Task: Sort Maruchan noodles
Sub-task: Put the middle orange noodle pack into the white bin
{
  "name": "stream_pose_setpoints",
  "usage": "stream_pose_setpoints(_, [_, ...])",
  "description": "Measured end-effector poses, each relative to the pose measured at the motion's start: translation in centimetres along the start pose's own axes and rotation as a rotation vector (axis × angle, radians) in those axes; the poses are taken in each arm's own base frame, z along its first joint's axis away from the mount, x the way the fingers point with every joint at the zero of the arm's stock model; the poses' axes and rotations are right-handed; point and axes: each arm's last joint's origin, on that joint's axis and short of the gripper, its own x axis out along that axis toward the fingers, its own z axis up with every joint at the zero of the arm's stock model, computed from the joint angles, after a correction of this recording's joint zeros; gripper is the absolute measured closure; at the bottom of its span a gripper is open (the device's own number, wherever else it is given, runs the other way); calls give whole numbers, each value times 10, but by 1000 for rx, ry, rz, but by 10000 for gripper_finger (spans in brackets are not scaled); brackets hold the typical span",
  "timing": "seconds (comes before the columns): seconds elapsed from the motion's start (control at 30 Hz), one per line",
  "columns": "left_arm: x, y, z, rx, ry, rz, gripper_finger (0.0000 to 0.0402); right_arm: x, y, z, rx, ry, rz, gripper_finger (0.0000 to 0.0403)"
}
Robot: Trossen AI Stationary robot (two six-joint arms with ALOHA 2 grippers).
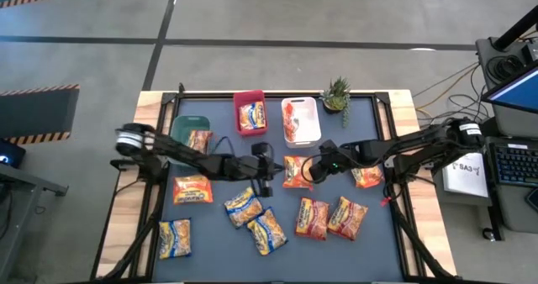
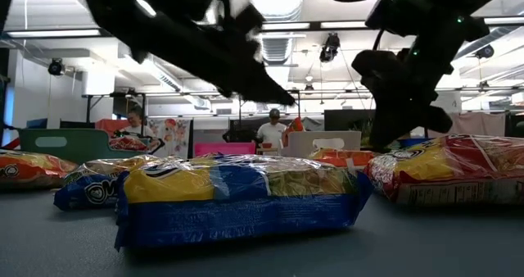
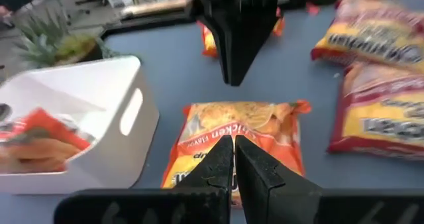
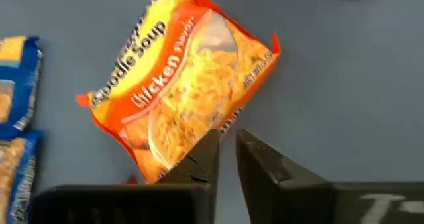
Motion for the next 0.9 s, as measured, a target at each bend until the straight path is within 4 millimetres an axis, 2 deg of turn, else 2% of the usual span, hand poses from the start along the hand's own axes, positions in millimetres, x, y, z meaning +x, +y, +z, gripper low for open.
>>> stream_pose_setpoints(0.2, [33, -5, -14, 5, 56, 5, 401, -2, 2, 2, -8, -18, 29, 260])
stream_pose_setpoints(0.47, [33, -8, -35, -17, 129, -32, 402, 4, 1, 1, 11, -44, 63, 150])
stream_pose_setpoints(0.67, [34, -9, -40, -6, 131, -72, 402, 12, -4, -3, 45, -57, 82, 111])
stream_pose_setpoints(0.9, [37, -8, -34, -20, 44, -64, 402, 15, -7, -6, 61, -56, 83, 99])
